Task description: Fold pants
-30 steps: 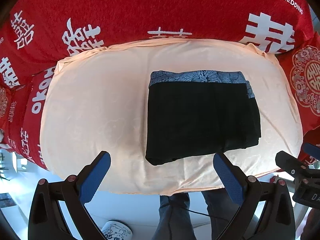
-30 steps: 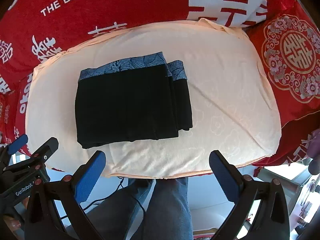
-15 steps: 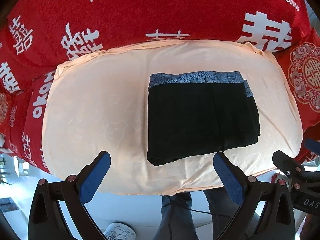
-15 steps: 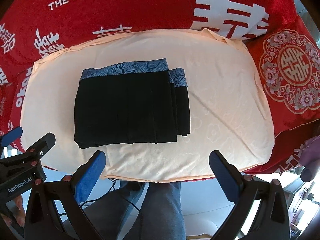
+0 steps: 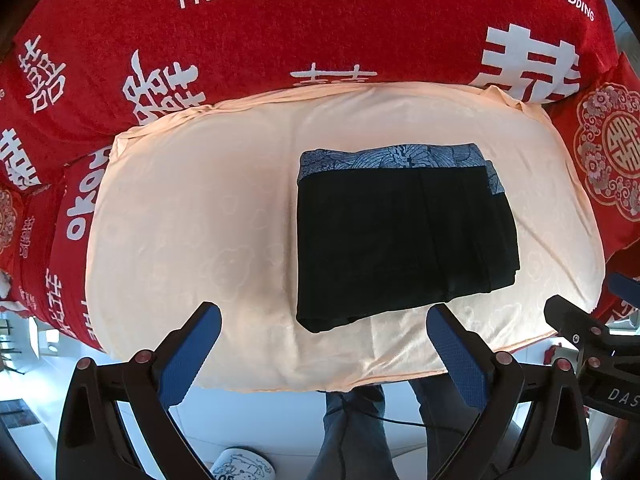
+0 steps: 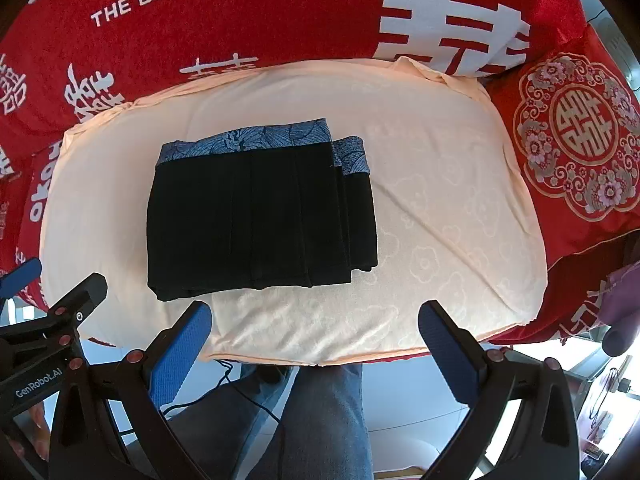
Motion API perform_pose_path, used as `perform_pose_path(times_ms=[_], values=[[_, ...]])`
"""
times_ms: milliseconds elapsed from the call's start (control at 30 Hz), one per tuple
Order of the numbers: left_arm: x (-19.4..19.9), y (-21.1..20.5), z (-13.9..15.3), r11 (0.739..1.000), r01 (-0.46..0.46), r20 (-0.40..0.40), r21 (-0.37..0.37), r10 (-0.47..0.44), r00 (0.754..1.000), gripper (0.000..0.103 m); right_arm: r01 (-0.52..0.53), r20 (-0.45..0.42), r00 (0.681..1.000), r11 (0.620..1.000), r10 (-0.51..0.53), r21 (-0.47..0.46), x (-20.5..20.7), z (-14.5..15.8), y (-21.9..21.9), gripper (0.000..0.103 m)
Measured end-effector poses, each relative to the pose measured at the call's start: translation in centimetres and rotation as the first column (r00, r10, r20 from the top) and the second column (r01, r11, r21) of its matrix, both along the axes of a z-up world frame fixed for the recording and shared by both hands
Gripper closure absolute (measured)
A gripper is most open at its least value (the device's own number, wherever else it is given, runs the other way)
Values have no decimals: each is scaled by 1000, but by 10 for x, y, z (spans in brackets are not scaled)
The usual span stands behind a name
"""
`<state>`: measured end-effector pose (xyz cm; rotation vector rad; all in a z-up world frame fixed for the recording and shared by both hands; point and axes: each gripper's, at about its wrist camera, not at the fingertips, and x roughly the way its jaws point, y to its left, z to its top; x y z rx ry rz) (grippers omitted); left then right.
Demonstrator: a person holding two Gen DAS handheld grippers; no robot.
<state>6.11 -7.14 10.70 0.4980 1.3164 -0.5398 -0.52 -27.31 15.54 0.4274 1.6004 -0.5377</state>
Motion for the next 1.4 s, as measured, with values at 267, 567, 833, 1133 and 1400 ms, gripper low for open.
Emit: perform_pose_path(times_ms=[267,567,833,1133,1400], values=[[1,0,1,1000,4,0,-5,-4,1000,0,-7,-1,1000,1000,7,-4,1,1,2,0],[-1,-1,1,1000,-4,12,0,4,1000,0,-8,-6,1000,1000,8,-3,2,1,1,0],[0,-2,0,1000,2,4,-4,-2,1000,0,-5,-10,1000,1000,5,-2,3,1,0,0],[0,-3,0,1000,2,2,-7,-2,1000,0,-1,-12,1000,1000,1,5,1,-4,-1,0],[0,-4,-2,1000,4,-5,-8,-4,1000,0,-1,-14,1000,1000,2,7,1,-5,-1,0]])
